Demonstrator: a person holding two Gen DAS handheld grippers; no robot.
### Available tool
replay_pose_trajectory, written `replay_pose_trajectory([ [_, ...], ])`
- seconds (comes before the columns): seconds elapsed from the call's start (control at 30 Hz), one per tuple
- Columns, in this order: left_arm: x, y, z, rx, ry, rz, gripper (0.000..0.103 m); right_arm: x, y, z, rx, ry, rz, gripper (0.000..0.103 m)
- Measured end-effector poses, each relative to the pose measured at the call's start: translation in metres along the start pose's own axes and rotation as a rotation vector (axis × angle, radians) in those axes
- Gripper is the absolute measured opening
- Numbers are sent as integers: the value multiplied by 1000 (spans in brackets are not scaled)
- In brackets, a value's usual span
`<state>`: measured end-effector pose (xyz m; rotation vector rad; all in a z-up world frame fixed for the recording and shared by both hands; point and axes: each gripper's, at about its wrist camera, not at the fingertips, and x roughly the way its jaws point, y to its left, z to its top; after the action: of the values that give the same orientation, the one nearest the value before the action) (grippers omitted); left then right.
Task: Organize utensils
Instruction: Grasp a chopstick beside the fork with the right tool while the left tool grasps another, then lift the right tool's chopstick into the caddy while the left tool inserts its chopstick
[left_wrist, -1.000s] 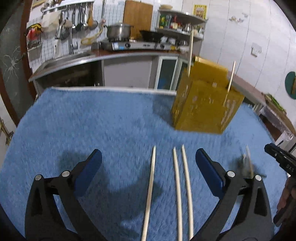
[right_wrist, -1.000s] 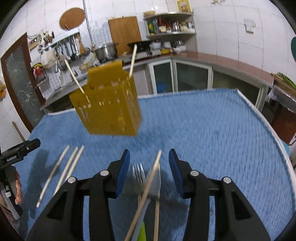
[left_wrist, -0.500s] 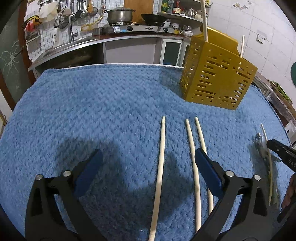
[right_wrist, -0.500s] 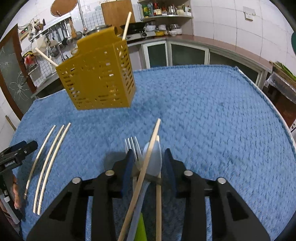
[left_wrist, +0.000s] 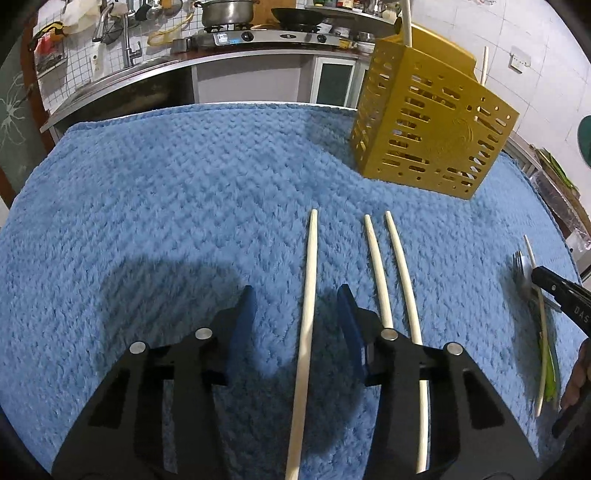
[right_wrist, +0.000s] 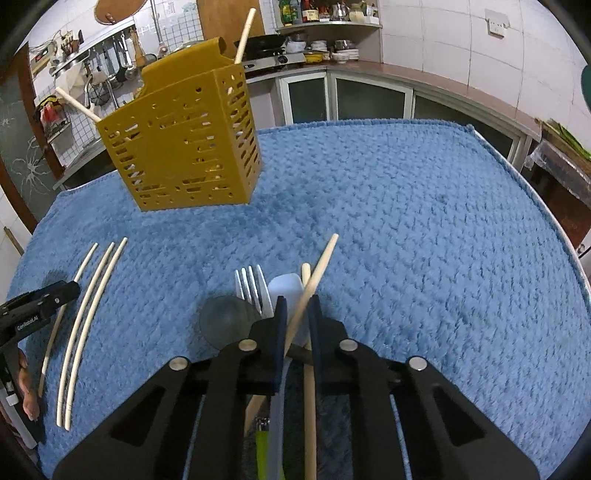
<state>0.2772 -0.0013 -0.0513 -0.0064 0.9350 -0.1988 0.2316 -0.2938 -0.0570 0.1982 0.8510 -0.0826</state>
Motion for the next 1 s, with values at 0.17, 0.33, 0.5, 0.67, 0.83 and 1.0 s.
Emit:
replay_pose_trajectory([
  [0.17,4,2,5,-2,12,12,29,3,1,3,6,-5,1,8],
  [0.33,6,6,12,-25,28,-1,19,2,1,5,5,-12,10,6],
  [0.5,9,9,15,-33,37,-16,11,-2,5,7,-5,-24,19,6],
  [0.67,5,14,17,-61,33,-47,4,-10,4,11,11,-43,48,6],
  [0.83,-5,16,18,-76,-2,-62,4,-14,1,14,32,-56,77,6],
  [1.0,-21,15,22,-88,-37,-77,4,-25,-3,16,60,-82,115,6],
])
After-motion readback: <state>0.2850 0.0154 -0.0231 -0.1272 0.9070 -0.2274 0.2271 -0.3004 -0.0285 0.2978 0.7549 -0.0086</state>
